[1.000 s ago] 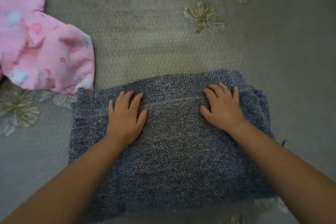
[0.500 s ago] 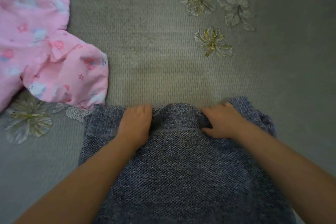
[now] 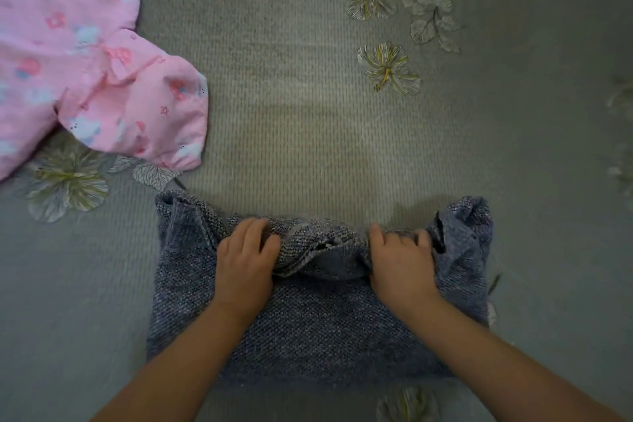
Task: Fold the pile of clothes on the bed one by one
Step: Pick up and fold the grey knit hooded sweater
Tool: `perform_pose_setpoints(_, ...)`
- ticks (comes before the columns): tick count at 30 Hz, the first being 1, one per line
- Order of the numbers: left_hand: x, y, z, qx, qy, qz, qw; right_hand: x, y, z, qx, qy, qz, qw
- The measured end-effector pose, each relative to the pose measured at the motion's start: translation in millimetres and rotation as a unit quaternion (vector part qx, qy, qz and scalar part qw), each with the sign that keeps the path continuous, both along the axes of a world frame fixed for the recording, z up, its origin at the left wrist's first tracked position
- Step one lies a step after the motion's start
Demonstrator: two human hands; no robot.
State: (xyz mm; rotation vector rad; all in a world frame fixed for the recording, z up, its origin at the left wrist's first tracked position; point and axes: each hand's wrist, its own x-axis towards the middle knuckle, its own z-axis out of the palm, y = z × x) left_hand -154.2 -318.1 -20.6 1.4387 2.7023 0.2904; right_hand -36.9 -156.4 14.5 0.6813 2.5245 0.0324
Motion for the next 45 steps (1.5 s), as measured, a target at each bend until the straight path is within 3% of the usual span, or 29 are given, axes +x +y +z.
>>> perform_pose_setpoints(4, 10, -12, 10, -0.022, 0.003, -0.015, 1.0, 8, -12, 8, 0.03, 0.007, 0.024, 0.999)
perform_pose_setpoints(7, 13, -17, 13, -0.027, -0.026, -0.01, 0.999, 20, -17, 1, -0.012, -0.033, 0.009, 0.999)
perform_pose_setpoints(11, 13, -26, 22, -0.229, -0.113, 0.037, 0.966, 41, -20, -9, -0.027, -0.037, 0.016, 0.999)
perform_pose_setpoints(13, 19, -30, 41, -0.204, -0.109, 0.034, 0.972, 48, -25, 5, -0.011, 0.021, 0.023, 0.999)
perform_pose_setpoints(17, 34, -40, 72, -0.143, -0.008, -0.031, 0.989, 65, -31, 43, 0.044, 0.18, 0.045, 0.982)
perform_pose_setpoints(22, 36, -30, 120, -0.12, 0.037, -0.09, 0.988, 93, -34, 83, 0.065, 0.219, 0.039, 0.973)
perform_pose_setpoints(27, 48, 13, 178, -0.151, 0.051, -0.179, 0.971, 141, -22, 149, 0.11, 0.233, 0.001, 0.966)
perform_pose_setpoints(30, 70, 66, 219, -0.071, 0.113, -0.244, 0.961, 182, -6, 196, 0.157, 0.239, -0.06, 0.956)
perform_pose_setpoints(37, 192, 194, 350, 0.065, 0.228, -0.36, 0.902, 314, 41, 318, 0.28, 0.281, -0.246, 0.885)
perform_pose_setpoints(40, 264, 235, 396, 0.12, 0.246, -0.4, 0.875, 388, 63, 355, 0.33, 0.301, -0.286, 0.848)
perform_pose_setpoints(45, 399, 294, 442, 0.178, 0.239, -0.447, 0.844, 516, 93, 408, 0.383, 0.252, -0.345, 0.819)
